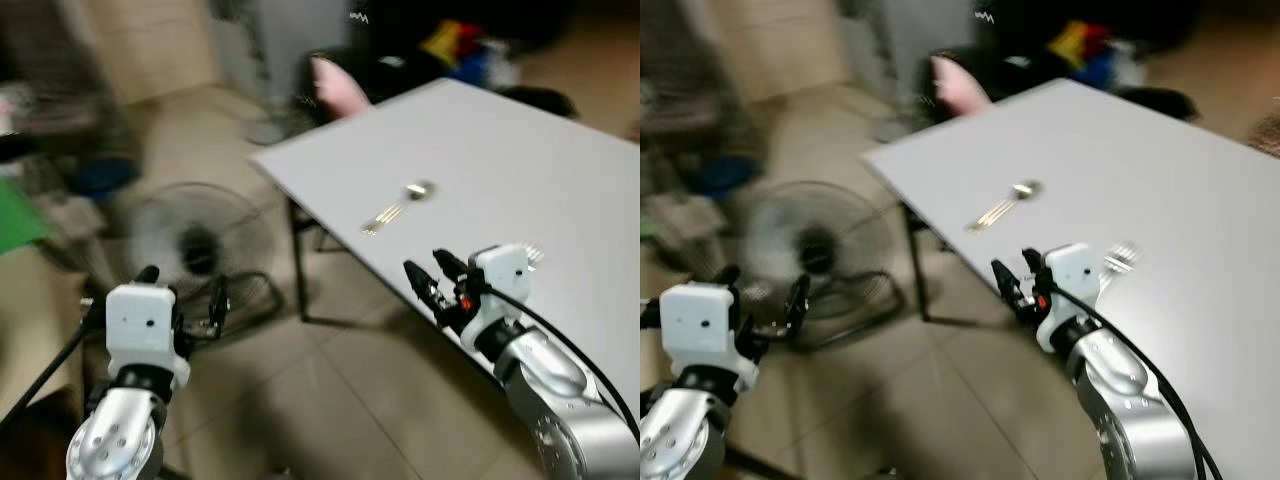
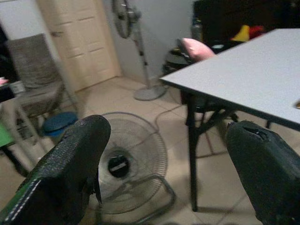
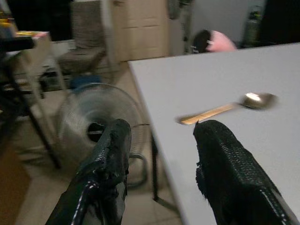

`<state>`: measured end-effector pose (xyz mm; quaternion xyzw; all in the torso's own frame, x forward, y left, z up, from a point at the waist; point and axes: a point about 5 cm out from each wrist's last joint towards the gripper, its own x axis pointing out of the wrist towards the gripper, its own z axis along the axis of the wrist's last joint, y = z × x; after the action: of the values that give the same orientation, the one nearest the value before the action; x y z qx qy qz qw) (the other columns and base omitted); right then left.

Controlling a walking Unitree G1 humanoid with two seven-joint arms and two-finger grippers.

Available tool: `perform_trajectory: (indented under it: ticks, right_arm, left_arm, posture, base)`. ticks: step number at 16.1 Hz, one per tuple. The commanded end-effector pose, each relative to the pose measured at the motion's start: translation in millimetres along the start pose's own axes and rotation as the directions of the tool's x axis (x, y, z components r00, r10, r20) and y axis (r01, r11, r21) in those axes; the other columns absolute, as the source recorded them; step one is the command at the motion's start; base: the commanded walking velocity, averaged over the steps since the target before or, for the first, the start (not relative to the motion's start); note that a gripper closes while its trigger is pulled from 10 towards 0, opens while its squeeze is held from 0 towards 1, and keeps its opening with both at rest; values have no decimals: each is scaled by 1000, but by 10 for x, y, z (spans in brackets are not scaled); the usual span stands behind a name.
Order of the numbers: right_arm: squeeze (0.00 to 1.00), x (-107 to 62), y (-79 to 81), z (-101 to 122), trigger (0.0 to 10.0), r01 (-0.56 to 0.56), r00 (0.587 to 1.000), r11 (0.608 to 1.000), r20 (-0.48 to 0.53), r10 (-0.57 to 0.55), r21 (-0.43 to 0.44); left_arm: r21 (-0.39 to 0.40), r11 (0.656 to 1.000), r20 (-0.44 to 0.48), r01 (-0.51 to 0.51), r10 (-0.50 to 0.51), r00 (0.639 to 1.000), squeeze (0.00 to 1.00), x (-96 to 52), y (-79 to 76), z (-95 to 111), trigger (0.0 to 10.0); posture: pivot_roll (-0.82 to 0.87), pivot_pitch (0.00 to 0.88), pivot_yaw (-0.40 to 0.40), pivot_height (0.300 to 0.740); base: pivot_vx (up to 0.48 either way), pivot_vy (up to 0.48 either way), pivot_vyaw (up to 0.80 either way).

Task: Setting the table

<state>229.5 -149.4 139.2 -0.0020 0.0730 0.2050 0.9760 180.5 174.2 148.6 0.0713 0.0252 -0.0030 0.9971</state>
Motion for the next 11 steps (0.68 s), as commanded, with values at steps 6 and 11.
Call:
perform_trajectory:
  ticks: [6,11]
  right_arm:
    - [0,9,61,12,10000,-27,999,999,22,27,26]
    - [0,16,71,-14,10000,-28,999,999,19,28,36]
  left_arm:
    - [23,1000,-9,-18,19,1000,0,-16,28,-21,10000]
    - [33,999,-5,-23,23,1000,0,-24,38,-18,10000]
  posture:
    - [-90,0,51,740]
    - [-87,0,51,740]
  base:
    - [0,0,800]
    - [0,0,800]
